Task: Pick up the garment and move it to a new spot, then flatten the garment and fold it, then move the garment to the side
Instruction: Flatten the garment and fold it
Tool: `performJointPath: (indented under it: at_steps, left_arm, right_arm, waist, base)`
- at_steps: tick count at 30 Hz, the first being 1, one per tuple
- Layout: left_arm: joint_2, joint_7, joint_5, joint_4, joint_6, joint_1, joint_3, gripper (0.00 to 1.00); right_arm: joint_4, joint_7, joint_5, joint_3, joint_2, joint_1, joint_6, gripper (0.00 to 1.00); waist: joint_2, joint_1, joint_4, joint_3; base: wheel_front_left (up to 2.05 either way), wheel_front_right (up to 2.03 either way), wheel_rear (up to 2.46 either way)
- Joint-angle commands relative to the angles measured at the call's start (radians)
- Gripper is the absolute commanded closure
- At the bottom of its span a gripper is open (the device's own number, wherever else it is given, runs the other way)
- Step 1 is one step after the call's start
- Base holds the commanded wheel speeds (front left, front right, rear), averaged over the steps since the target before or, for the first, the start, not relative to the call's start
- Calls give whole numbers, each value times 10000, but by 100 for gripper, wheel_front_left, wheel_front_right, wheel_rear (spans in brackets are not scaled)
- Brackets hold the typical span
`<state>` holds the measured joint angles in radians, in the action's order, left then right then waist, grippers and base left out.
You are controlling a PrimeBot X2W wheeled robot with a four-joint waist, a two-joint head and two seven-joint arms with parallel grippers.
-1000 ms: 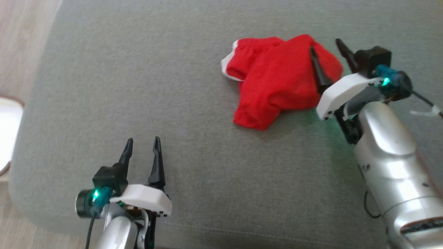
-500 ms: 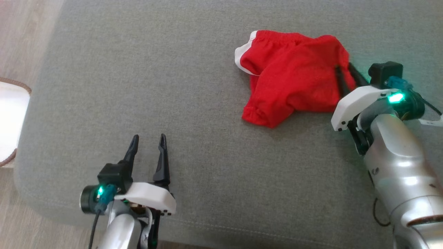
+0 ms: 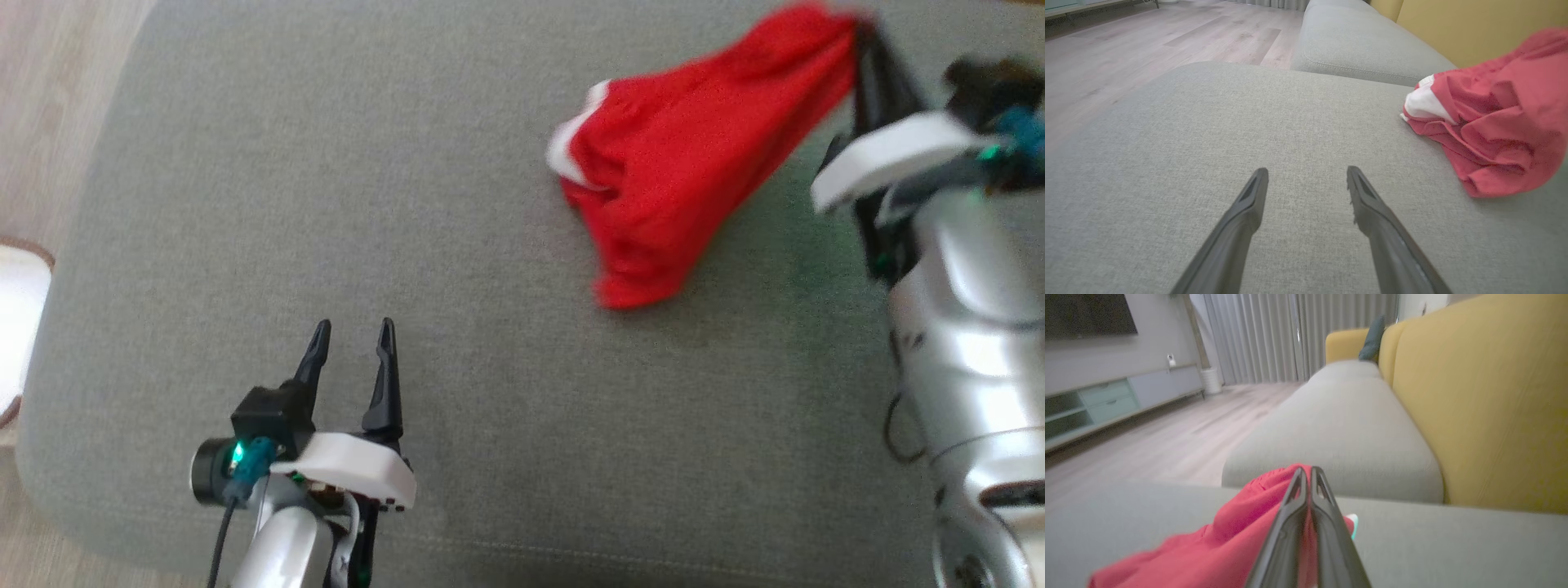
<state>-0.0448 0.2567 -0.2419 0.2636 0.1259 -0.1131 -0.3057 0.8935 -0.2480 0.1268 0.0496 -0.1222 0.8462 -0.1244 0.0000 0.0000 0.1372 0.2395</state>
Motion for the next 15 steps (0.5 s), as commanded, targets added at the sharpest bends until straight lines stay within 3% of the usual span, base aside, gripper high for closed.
performJointPath:
  at_steps: [1,9,15]
  left_arm:
    - [-55,51,-10,-249,-19,-73,359,0]
    - [-55,51,-86,-121,-124,353,359,0]
    - [-55,51,-151,-108,-209,500,177,0]
  right_arm:
    - [-740,-132,64,27,-29,459,-63,100]
    - [-3134,-135,-467,149,-287,483,-63,100]
    - [-3145,151,-619,1370,94,-85,-63,100]
  waist:
    - [0,0,-155,-238]
    - [0,0,-551,-1039]
    - [0,0,-458,-1113]
  base:
    - [0,0,0]
    - [0,0,0]
    - [0,0,0]
